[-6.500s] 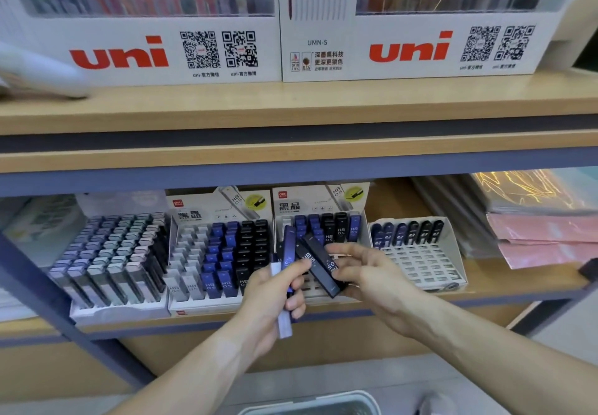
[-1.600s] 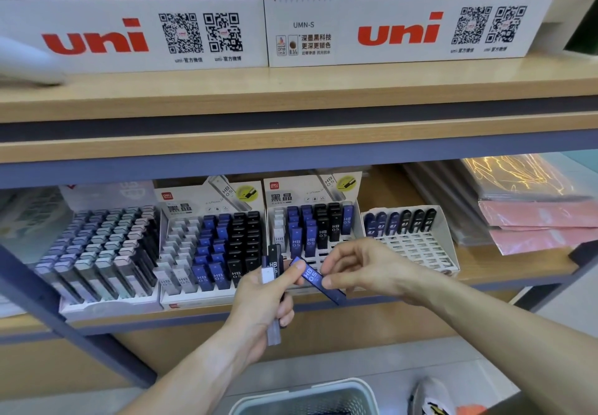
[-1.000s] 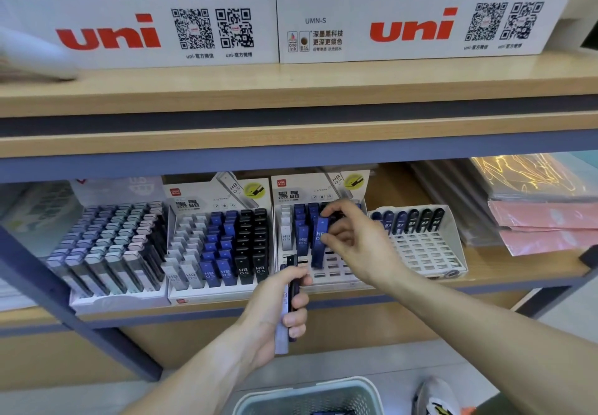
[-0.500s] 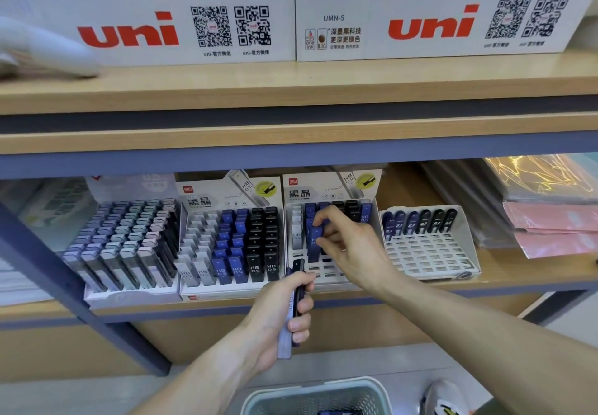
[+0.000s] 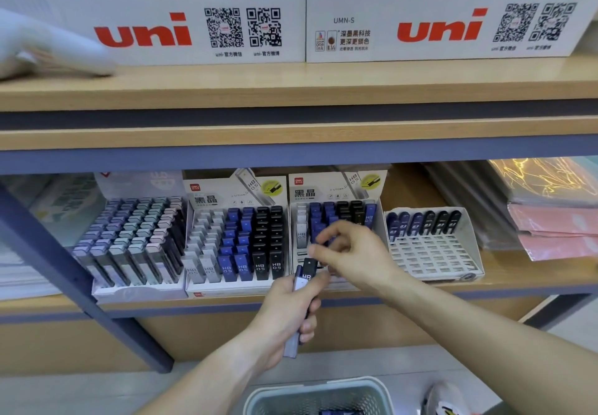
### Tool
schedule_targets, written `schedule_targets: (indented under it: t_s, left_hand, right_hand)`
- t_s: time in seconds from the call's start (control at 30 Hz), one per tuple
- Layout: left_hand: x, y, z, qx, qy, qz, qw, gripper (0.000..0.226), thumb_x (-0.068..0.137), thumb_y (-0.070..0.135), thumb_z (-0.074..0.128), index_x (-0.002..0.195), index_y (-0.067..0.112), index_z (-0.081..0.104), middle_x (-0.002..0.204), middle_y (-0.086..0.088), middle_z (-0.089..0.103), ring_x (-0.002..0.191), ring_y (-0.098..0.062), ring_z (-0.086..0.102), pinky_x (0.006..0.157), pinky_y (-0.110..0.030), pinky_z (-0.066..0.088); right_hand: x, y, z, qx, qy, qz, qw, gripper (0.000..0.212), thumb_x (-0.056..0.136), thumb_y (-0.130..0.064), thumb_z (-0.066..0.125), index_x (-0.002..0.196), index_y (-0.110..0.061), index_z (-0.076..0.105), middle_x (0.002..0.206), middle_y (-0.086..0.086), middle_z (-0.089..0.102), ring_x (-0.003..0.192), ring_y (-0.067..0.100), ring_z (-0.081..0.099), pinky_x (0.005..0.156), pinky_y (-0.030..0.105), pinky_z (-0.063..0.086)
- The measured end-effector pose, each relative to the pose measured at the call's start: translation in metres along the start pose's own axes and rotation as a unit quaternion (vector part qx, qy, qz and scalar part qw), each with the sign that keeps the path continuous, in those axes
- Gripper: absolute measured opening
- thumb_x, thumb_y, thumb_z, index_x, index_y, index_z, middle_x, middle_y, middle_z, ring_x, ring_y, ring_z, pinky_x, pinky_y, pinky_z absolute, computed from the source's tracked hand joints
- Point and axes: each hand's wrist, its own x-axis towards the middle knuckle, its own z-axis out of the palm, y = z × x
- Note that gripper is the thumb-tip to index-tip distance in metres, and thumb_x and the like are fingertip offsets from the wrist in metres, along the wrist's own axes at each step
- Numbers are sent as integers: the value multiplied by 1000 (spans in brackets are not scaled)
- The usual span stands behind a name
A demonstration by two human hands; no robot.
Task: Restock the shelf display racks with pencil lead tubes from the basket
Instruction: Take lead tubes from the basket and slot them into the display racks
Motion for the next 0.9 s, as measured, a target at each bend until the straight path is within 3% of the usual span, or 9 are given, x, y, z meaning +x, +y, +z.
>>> schedule_targets:
  t_s: [0.13,0.3,0.5,0.7,0.83,0.9]
  left_hand:
    - [0,-4,3,28,-10,13,999,29,93,38,71,92,13,56,62,0,45,41,-14,32,43,-25,23]
    - [0,-4,1,43,-10,30,999,35,92,39,74,83,14,51,61,0,46,41,-14,34,43,-24,24]
    - [-3,-5,-1,26,-2,18,999,37,91,41,73,89,15,47,61,2,43,42,-13,30,43,-24,24]
    - [0,-3,0,-10,0,-33,999,37,91,40,73,97,14,49,61,2,41,43,-13,27,43,-23,22]
    - [2,-2,0,-26,-1,-48,999,32,92,36,73,98,13,52,61,1,42,43,-13,27,42,-22,22]
    - [3,-2,0,-26,-2,-45,999,34,93,37,72,99,13,49,61,2,42,43,-13,27,42,-22,22]
  right_hand:
    - [-10,1,-4,99,-69,65,991,13,85,-17,82,95,-13,74,84,21,73,67,14,68,69,31,61]
    - [-3,-1,-23,163,2,66,984,9,89,-5,76,97,-5,74,84,18,74,63,15,69,66,25,61]
    - [11,12,-53,239,142,55,959,10,93,1,69,99,-6,68,90,16,74,72,22,74,69,26,61]
    - [17,35,-66,58,188,19,980,16,89,-10,76,95,-23,69,91,0,73,78,17,74,80,40,61]
    - [17,35,-67,-56,188,-36,980,16,88,-12,75,95,-25,70,90,-8,69,74,9,67,68,24,51]
    - [17,35,-67,-89,180,-54,978,15,89,-11,73,96,-24,70,90,-8,70,76,7,66,68,24,51]
